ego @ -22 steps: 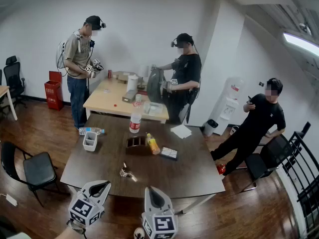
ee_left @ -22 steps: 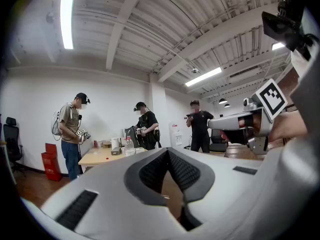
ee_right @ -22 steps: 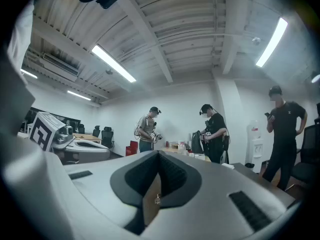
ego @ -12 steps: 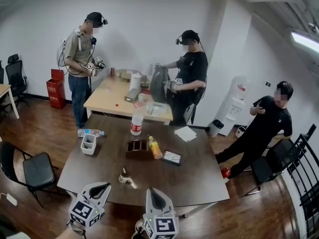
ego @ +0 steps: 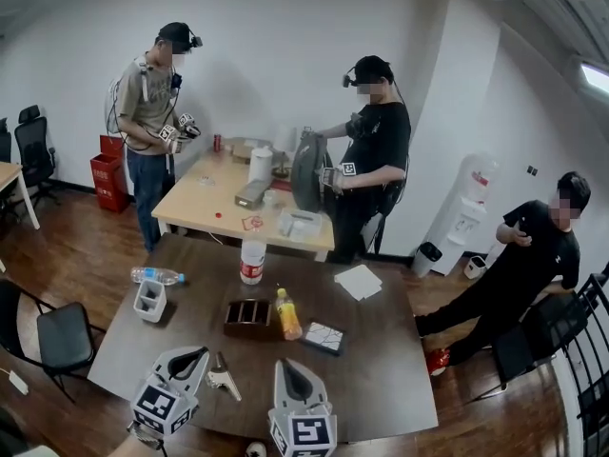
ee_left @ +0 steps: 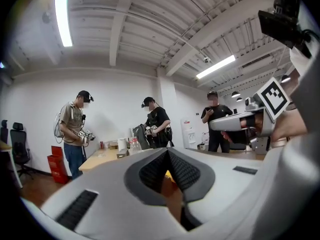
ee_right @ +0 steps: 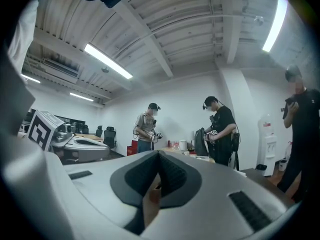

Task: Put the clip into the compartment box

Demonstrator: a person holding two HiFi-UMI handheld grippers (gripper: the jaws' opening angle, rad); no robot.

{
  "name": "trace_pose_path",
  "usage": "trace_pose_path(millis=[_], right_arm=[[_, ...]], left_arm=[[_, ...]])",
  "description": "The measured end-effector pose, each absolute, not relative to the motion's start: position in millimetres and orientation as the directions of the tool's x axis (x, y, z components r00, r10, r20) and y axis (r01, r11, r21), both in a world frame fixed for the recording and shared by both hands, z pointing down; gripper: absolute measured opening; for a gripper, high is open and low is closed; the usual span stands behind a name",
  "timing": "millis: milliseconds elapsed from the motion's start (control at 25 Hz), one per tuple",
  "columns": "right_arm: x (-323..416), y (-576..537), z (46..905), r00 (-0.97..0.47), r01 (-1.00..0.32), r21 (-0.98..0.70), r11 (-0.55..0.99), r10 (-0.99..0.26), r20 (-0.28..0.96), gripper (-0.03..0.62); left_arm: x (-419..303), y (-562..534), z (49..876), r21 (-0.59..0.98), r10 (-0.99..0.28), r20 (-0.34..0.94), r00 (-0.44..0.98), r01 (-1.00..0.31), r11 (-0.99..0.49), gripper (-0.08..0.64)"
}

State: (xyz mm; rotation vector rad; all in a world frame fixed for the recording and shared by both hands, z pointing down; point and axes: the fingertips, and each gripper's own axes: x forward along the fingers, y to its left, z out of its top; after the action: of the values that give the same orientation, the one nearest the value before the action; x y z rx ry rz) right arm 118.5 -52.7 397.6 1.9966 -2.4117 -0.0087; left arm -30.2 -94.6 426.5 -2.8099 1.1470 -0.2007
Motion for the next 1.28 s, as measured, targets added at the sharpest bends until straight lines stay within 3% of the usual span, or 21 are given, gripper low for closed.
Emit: trace_pose_path(millis=[480, 720, 1280], right_arm=[[162.3, -126.9, 402.7, -0.26, -0.965, -0.036, 0.258, -0.964, 0.058, -0.003], [175.5, -147.0, 415.0, -0.201, -0.979, -0.03, 0.2, -0.979, 0.026, -0.003], [129.2, -165.6, 481.2, -0.251, -0.968, -0.053, 0.246, -0.956, 0.153, -0.003]], left_arm=[[2.6, -162.5, 442.0, -0.139, -0.76, 0.15, 0.633, -0.747, -0.65, -0.009], [9.2, -170.7, 448.5, -0.062, -0.702, 0.112, 0.703, -0.7, -0.711, 0.002], [-20.0, -170.9, 575.3, 0.159, -0.631, 0.413, 0.657, -0.734, -0.66, 0.06]])
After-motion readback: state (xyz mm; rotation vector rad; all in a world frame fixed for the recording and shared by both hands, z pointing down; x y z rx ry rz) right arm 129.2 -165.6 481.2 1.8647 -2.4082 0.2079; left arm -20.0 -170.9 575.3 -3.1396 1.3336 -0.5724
